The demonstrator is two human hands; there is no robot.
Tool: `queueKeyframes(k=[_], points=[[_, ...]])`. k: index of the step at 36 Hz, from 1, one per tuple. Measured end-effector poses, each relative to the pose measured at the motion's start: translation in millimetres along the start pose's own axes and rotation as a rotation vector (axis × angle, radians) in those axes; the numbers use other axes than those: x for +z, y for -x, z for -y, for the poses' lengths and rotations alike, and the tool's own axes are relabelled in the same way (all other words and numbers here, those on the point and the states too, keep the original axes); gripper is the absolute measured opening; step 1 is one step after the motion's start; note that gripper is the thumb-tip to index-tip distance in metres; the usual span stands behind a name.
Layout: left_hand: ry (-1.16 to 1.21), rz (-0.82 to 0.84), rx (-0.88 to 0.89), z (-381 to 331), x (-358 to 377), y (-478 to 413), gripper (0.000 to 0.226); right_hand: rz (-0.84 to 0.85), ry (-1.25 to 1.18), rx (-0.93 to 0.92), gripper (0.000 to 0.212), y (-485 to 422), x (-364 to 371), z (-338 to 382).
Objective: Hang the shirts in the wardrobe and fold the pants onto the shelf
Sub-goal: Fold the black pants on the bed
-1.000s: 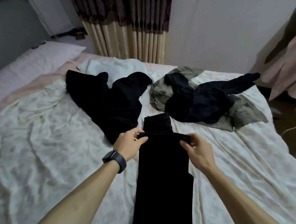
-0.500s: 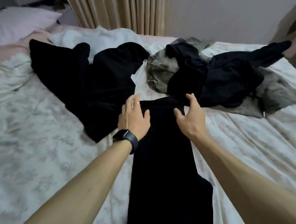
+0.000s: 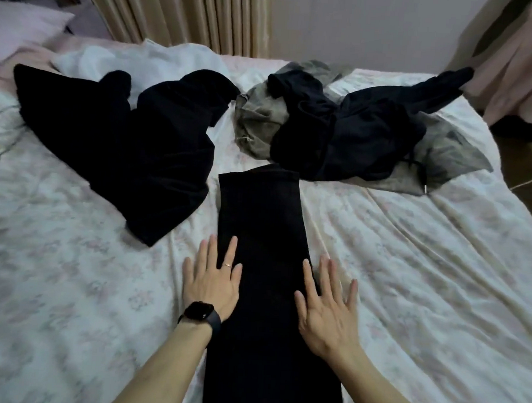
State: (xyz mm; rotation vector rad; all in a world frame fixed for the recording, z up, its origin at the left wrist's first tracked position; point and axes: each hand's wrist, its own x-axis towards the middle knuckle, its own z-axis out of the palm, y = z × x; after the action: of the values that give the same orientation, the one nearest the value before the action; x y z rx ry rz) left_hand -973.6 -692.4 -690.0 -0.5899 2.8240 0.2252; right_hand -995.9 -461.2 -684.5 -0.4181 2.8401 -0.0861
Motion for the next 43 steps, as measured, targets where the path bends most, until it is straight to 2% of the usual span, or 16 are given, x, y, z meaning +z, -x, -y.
queueKeyframes(k=[2, 5, 9, 13, 17, 20, 22, 24, 26, 31, 35, 39, 43], points=[[0.023, 0.006, 0.014, -9, 0, 22, 0.059, -0.071, -0.031, -0.017, 0.064, 24, -1, 8], [0.049, 0.012, 0.042, -22, 8, 76, 0.059, -0.110, -0.069, -0.147, 0.064, 77, 8, 20], [0.086, 0.023, 0.117, -29, 26, 157, 0.060, -0.042, -0.087, -0.183, 0.060, 144, 27, 31], [0.040, 0.063, 0.147, -11, 36, 209, 0.059, 0.042, -0.042, -0.107, 0.061, 191, 38, 12], [0.036, 0.104, 0.040, 3, 34, 233, 0.058, 0.060, -0.076, 0.010, 0.063, 217, 32, 8], [0.070, 0.135, -0.097, -11, 25, 238, 0.058, 0.047, -0.213, 0.205, 0.067, 223, 18, 18], [0.169, 0.158, -0.253, -22, 18, 238, 0.064, 0.064, -0.340, 0.326, 0.070, 221, 9, 20], [0.337, 0.205, -0.436, -29, 11, 239, 0.068, 0.104, -0.484, 0.412, 0.062, 219, 2, 17], [0.456, 0.294, -0.544, -28, 7, 240, 0.069, 0.125, -0.569, 0.453, 0.052, 217, -2, 10], [0.727, 0.406, -0.577, -7, -10, 241, 0.054, 0.314, -0.597, 0.438, 0.050, 206, -6, -8], [0.728, 0.485, -0.544, 3, -20, 245, 0.056, 0.487, -0.600, 0.405, 0.039, 194, -15, -17], [0.698, 0.461, -0.490, -1, -37, 252, 0.049, 0.454, -0.557, 0.408, 0.030, 194, -31, -25], [0.625, 0.449, -0.452, -7, -64, 259, 0.054, 0.387, -0.683, 0.420, 0.037, 206, -58, -25]])
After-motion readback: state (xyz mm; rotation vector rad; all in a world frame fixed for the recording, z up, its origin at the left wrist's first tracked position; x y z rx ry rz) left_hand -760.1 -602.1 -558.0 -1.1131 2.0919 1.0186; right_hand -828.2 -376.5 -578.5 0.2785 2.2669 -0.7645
